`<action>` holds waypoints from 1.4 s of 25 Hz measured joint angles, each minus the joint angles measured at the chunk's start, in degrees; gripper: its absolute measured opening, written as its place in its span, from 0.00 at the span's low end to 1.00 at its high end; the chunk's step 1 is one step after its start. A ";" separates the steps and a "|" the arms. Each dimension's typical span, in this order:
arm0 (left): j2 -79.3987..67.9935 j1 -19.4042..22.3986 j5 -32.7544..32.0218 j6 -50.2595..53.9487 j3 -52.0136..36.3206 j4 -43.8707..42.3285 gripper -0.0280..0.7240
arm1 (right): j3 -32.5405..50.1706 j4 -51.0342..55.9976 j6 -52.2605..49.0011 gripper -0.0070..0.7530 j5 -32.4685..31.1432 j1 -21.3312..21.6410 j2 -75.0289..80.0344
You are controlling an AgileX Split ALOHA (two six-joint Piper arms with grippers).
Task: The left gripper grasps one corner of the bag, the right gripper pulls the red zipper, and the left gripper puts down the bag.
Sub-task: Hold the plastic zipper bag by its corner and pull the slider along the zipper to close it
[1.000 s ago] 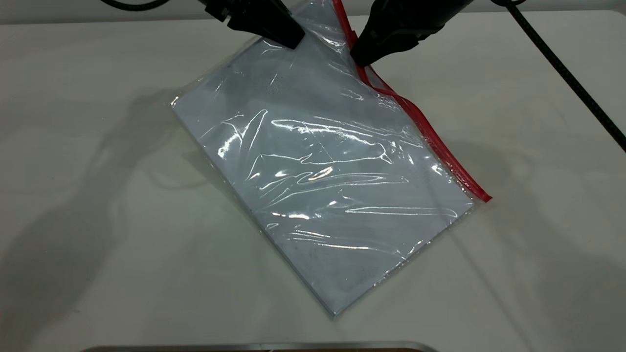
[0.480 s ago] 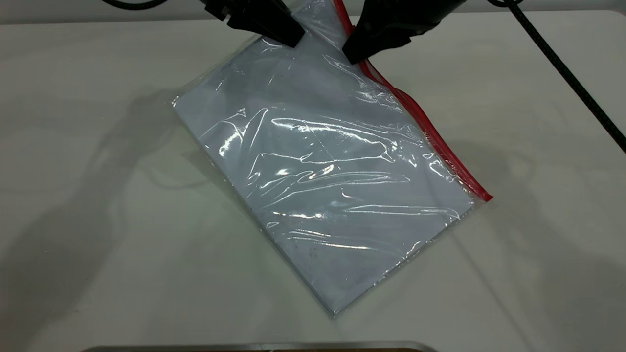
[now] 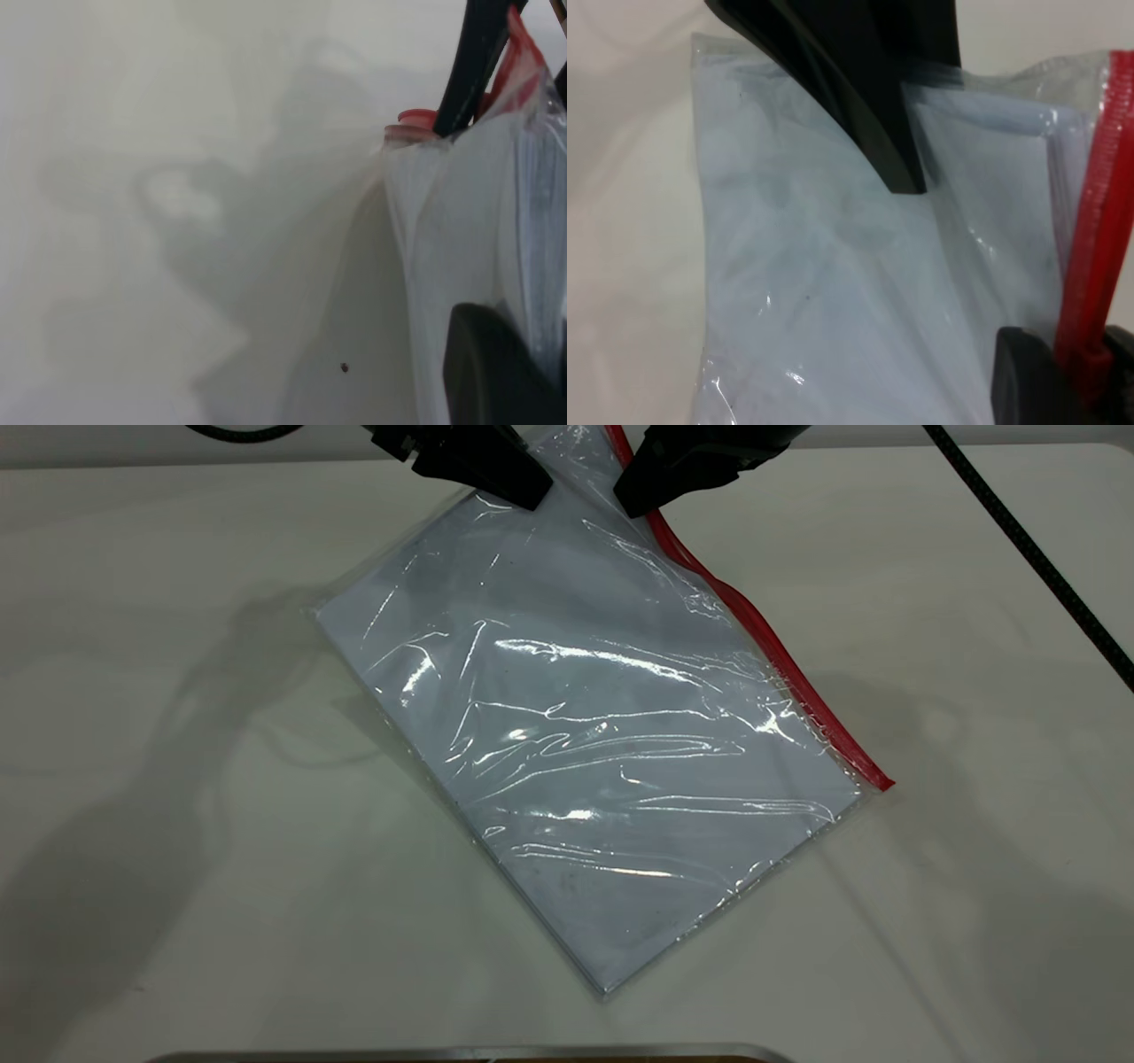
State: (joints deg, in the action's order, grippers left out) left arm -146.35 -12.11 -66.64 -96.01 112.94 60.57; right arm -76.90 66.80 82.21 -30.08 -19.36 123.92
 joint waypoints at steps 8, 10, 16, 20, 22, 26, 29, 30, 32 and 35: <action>0.00 0.06 -0.05 0.00 0.00 -0.05 0.11 | -0.07 -0.51 0.79 0.07 0.17 0.00 0.00; 0.00 0.06 -0.05 0.00 0.00 -0.05 0.11 | -0.09 -1.28 0.79 0.06 0.11 0.13 0.00; 0.00 -0.10 -0.09 0.00 0.00 0.50 0.11 | -0.23 -1.74 -0.04 0.06 -2.96 2.30 0.00; 0.00 -0.50 -0.23 0.00 0.00 1.34 0.11 | -0.45 -1.63 -0.10 0.06 -7.10 4.12 0.00; 0.00 -0.57 -0.23 0.00 0.00 1.52 0.11 | -0.45 -1.63 -0.10 0.06 -8.77 4.62 0.13; 0.00 -0.57 -0.23 0.00 0.00 0.82 0.11 | -0.64 -1.18 -0.11 0.06 -9.79 4.82 1.67; -0.04 -0.57 -0.23 0.00 0.00 -0.04 0.11 | -0.92 -0.07 -0.11 0.06 -10.10 5.05 3.55; -0.04 -0.57 -0.23 0.00 0.00 -0.11 0.11 | -0.99 0.07 -0.11 0.06 -10.25 5.05 3.89; -0.06 -0.57 -0.23 0.00 0.00 -0.30 0.11 | -0.99 0.13 -0.11 0.06 -10.38 5.05 4.25; -0.06 -0.57 -0.23 0.00 0.00 -0.31 0.11 | -0.99 -0.07 -0.16 0.06 -10.56 5.05 4.31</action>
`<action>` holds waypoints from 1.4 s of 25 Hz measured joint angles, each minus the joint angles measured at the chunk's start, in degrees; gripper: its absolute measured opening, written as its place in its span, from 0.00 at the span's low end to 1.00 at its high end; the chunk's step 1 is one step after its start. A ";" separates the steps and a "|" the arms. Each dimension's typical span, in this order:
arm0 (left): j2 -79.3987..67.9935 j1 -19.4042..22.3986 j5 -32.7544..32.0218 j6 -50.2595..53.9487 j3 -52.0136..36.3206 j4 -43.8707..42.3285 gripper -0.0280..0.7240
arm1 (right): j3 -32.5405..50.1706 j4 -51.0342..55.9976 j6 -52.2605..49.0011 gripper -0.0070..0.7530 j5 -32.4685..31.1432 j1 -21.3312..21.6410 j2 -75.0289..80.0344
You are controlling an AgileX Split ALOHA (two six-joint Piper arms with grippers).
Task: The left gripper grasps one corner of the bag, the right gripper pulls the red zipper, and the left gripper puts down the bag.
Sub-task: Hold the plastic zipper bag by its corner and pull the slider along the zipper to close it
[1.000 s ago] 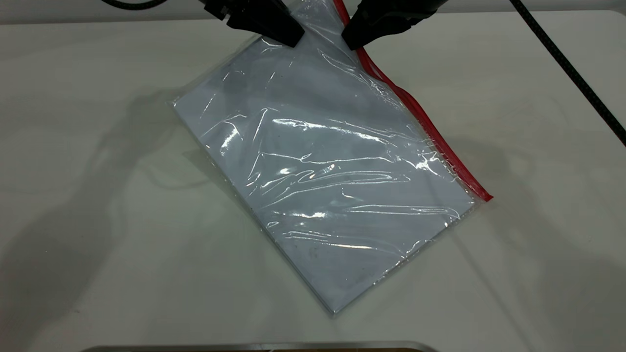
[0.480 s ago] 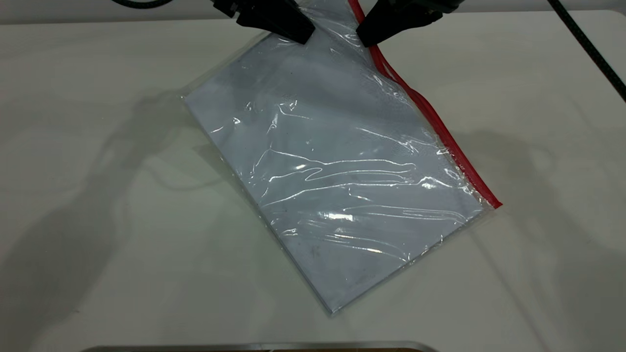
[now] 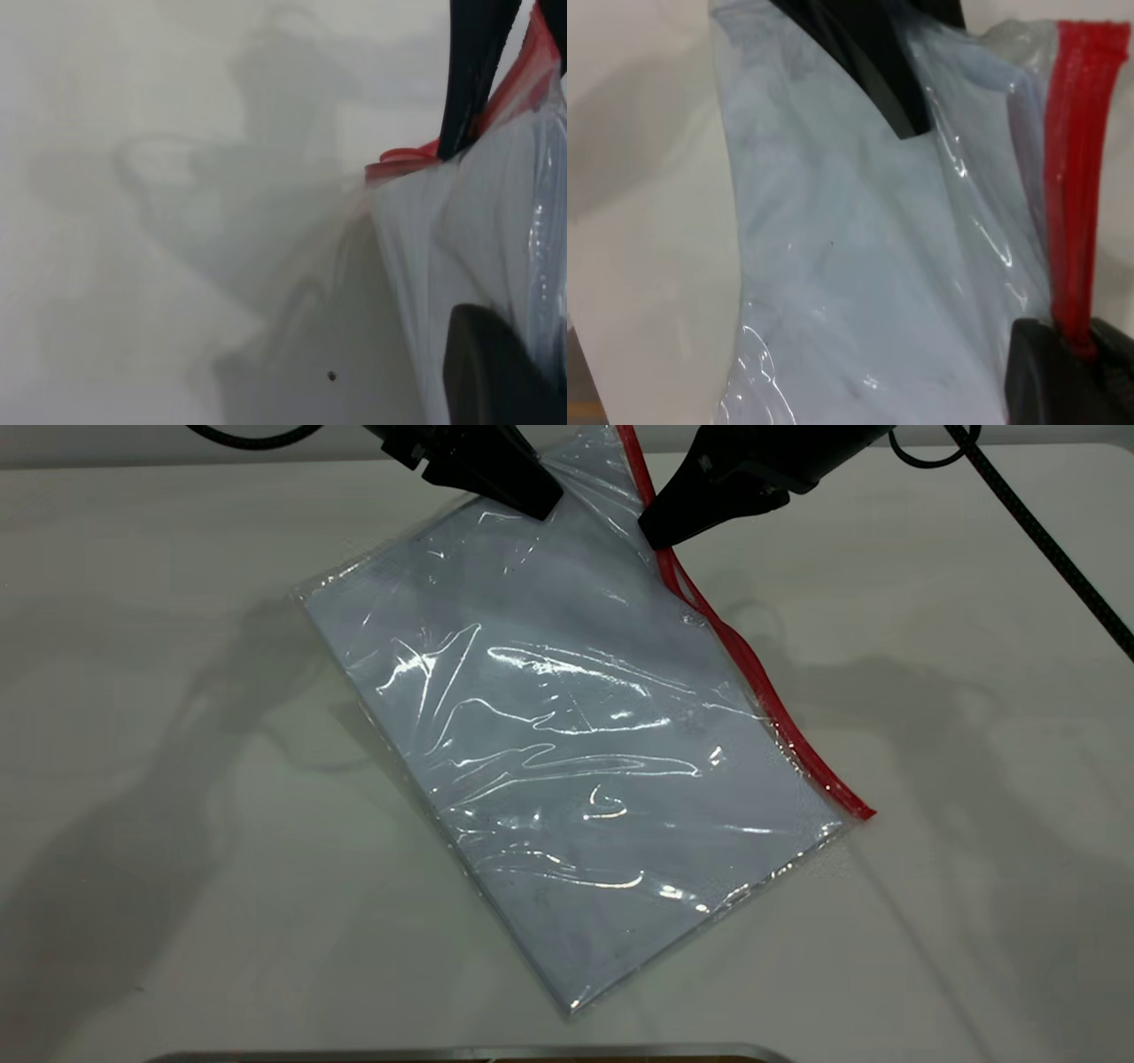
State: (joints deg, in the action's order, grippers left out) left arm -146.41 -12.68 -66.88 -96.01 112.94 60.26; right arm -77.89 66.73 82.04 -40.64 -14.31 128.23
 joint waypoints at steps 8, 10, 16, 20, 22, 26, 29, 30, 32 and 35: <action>0.00 0.00 0.00 0.00 0.00 0.00 0.11 | -0.04 -1.52 -0.29 0.07 -0.16 0.00 0.04; 0.00 -0.05 0.00 0.00 -0.05 0.05 0.11 | -0.04 -2.02 -0.84 0.07 -0.16 0.00 0.04; 0.00 -0.05 0.00 0.11 -0.05 0.22 0.11 | -0.04 -2.60 -1.06 0.08 -0.16 0.00 0.04; 0.00 -0.05 0.00 0.12 -0.05 0.28 0.11 | -0.04 -2.92 -1.20 0.08 -0.16 0.00 0.04; 0.00 -0.05 0.00 0.12 -0.05 0.28 0.11 | -0.04 -3.35 -1.41 0.08 -0.16 0.00 0.04; 0.00 -0.12 0.00 0.12 -0.05 0.46 0.11 | -0.06 -4.83 -2.83 0.09 -0.16 0.00 0.04; 0.00 -0.12 0.00 0.12 -0.05 0.92 0.11 | -0.11 -5.62 -3.42 0.09 0.13 0.00 0.06; 0.00 -0.05 0.00 0.12 -0.05 1.06 0.11 | -0.11 -5.76 -3.47 0.09 0.22 0.00 0.11; 0.00 0.01 0.00 0.23 -0.05 1.11 0.11 | -0.19 -5.88 -3.58 0.09 0.26 0.00 0.51; -0.04 0.14 0.00 0.83 -0.05 1.11 0.11 | -0.50 -5.83 -3.63 0.10 0.33 0.00 1.70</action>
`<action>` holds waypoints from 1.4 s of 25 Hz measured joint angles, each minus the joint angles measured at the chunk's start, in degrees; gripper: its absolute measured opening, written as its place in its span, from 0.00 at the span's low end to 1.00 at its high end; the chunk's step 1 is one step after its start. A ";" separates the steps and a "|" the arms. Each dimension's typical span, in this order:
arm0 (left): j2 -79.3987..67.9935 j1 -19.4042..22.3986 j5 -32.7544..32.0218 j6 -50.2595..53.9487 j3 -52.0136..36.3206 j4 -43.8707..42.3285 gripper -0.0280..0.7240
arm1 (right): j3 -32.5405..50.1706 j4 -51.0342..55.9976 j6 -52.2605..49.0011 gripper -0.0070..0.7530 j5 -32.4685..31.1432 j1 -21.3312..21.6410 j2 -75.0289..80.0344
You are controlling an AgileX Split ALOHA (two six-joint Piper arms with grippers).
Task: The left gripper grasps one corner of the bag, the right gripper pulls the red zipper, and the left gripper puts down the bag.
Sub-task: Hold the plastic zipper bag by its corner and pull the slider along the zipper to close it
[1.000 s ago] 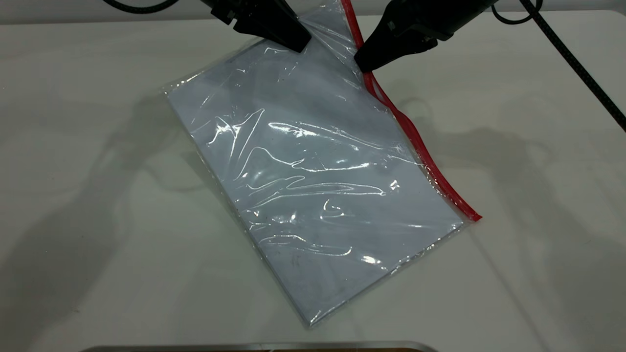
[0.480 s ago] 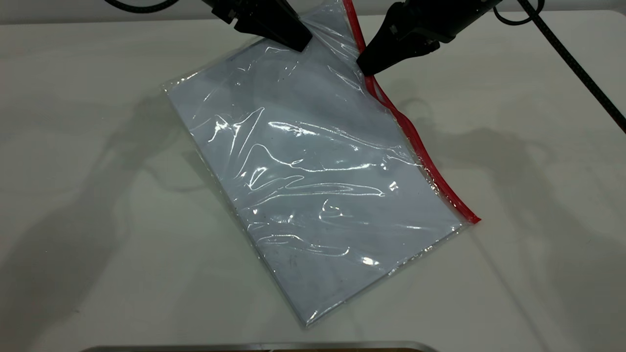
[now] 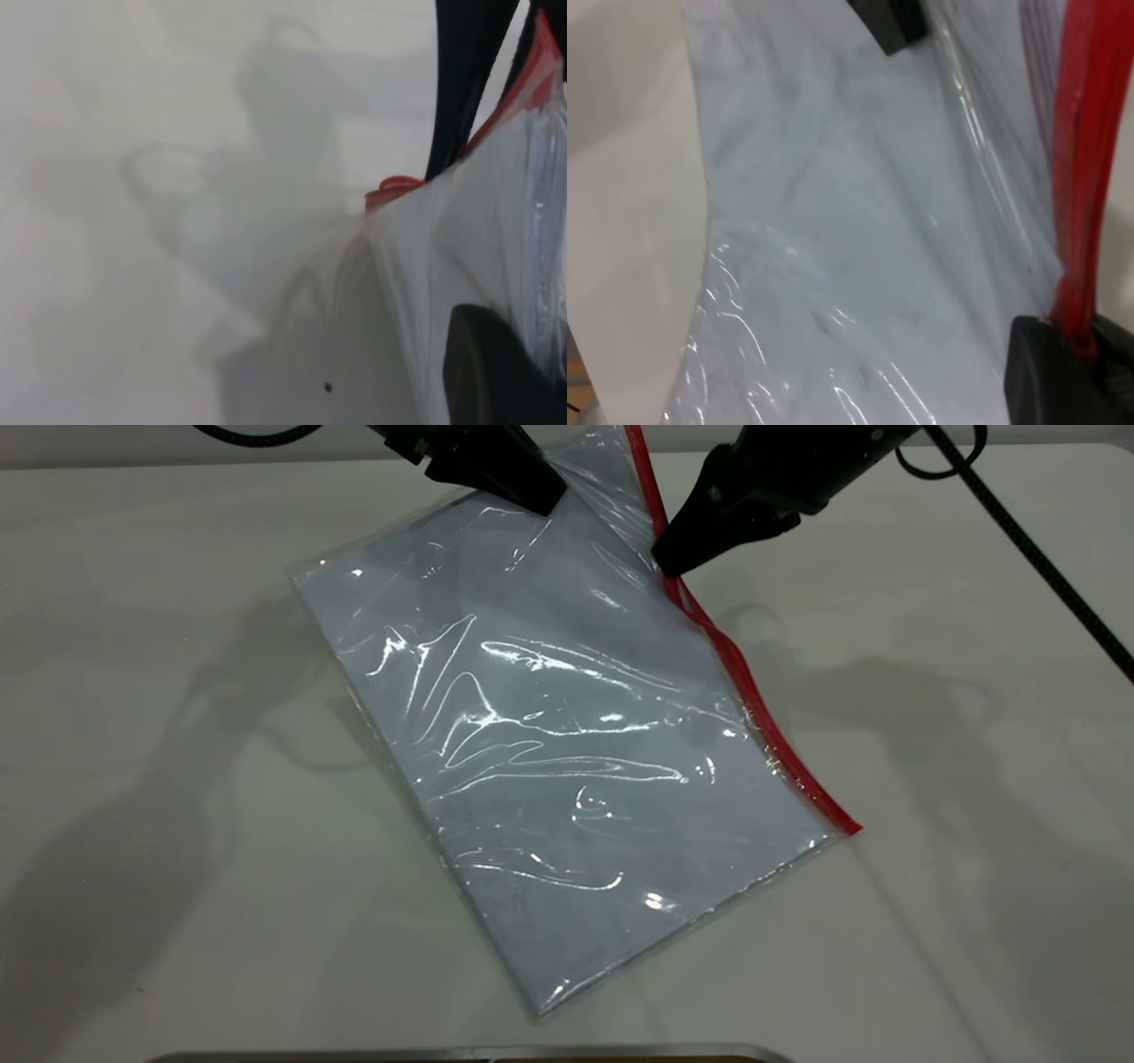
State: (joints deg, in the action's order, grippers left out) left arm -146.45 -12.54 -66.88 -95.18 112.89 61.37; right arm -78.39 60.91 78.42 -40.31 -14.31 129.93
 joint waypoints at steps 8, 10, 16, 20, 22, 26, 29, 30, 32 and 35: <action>0.00 1.12 0.00 0.13 0.00 0.27 0.11 | -0.06 -0.76 -0.06 0.10 1.16 -0.05 1.35; 0.00 1.34 0.00 0.17 0.00 0.61 0.11 | -0.06 -1.74 -0.22 0.10 1.70 -0.05 1.35; 0.00 1.75 0.00 0.24 0.00 0.96 0.11 | 0.08 -3.63 -0.22 0.11 3.07 0.00 1.97; 0.00 2.61 0.00 0.24 0.00 1.34 0.11 | 0.16 -4.42 -0.34 0.11 3.53 0.17 2.37; 0.00 3.06 0.00 0.35 0.00 1.46 0.11 | 0.34 -4.70 -0.52 0.11 3.58 0.69 2.89; 0.00 3.40 0.00 0.42 0.00 1.84 0.11 | 0.47 -5.24 -1.31 0.11 3.11 2.09 4.15; 0.00 3.45 0.00 0.42 0.00 2.16 0.11 | 0.47 -6.75 -2.57 0.11 1.85 2.97 4.78; 0.00 3.45 0.00 0.42 0.00 2.16 0.11 | 0.47 -7.37 -3.12 0.11 1.61 3.29 5.01; 0.00 3.45 0.00 0.42 0.00 2.18 0.11 | 0.47 -8.94 -4.56 0.11 0.62 3.87 5.35; 0.00 3.65 0.00 0.42 0.00 2.23 0.11 | 0.47 -11.42 -7.04 0.11 -0.96 4.87 5.59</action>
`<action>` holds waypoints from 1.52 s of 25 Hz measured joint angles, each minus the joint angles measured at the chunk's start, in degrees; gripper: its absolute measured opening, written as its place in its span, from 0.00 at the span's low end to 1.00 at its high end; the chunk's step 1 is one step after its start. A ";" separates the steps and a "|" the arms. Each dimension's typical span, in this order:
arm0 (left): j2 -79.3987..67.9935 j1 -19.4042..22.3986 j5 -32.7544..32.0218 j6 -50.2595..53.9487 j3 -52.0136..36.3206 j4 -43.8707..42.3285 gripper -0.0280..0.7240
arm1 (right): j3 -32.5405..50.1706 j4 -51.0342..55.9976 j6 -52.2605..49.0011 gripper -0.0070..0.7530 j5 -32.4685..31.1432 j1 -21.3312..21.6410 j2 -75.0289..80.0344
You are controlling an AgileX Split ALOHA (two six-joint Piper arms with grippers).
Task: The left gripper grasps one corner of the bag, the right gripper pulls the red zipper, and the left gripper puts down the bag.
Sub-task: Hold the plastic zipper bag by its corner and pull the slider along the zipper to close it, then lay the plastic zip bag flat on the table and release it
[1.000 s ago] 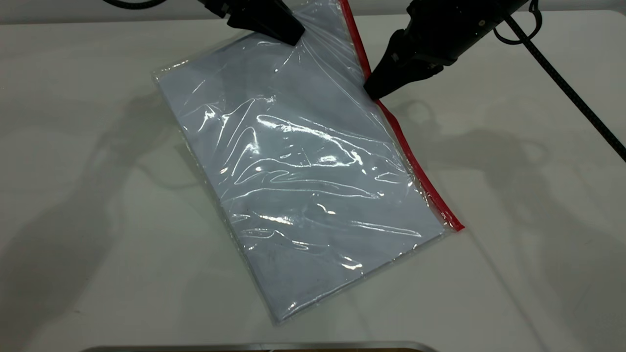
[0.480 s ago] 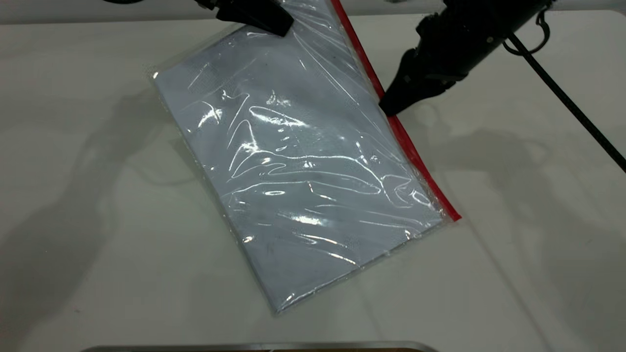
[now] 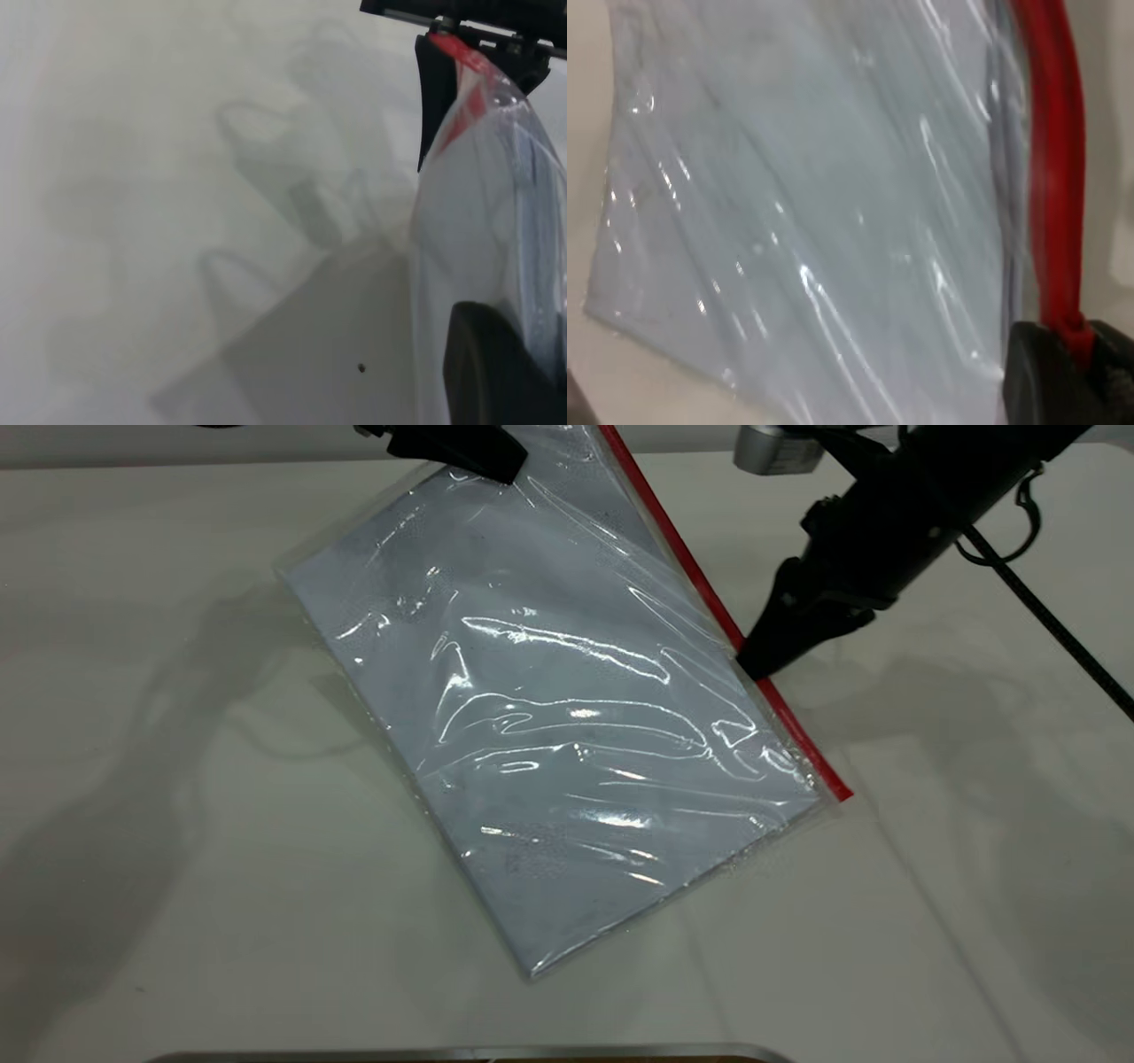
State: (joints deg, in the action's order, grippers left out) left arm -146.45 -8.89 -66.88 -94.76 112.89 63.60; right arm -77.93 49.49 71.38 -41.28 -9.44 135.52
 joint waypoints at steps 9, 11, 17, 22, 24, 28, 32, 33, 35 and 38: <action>0.00 0.10 0.00 0.00 0.00 0.23 0.11 | 0.00 -9.57 -10.12 0.11 -5.91 2.96 0.21; 0.00 0.10 0.00 0.00 0.00 0.23 0.11 | 0.00 -11.31 -12.40 0.12 -7.43 3.69 0.21; 0.00 0.17 0.00 0.00 0.00 0.23 0.11 | 0.00 -16.66 -17.39 0.12 -11.99 4.83 0.21; 0.00 0.29 0.00 0.00 0.00 -0.34 0.11 | 0.00 -19.94 -19.37 0.13 -14.65 4.96 0.21; 0.00 0.60 0.00 0.00 0.00 -0.92 0.11 | 0.06 -20.87 -20.16 0.13 -15.73 5.03 0.25; 0.00 0.77 0.10 0.00 0.00 -0.92 0.11 | 0.06 -21.55 -20.62 0.14 -16.34 5.03 0.25; 0.00 0.77 0.10 0.00 0.00 -0.92 0.11 | 0.06 -21.34 -20.77 0.20 -15.18 5.03 0.27; 0.00 0.77 0.10 0.00 0.00 -0.92 0.12 | 0.06 -20.99 -20.77 0.23 -14.75 5.03 0.27; 0.05 0.77 0.10 0.00 0.00 -0.92 0.15 | 0.06 -20.25 -20.77 0.31 -13.58 5.03 0.27; 0.10 0.77 0.10 0.25 0.05 -0.92 0.28 | 0.06 -19.40 -20.77 0.45 -12.55 5.03 0.27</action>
State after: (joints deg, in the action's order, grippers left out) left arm -146.35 -8.12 -66.77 -94.51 112.94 62.69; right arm -77.87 30.09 50.60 -53.83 -4.41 135.79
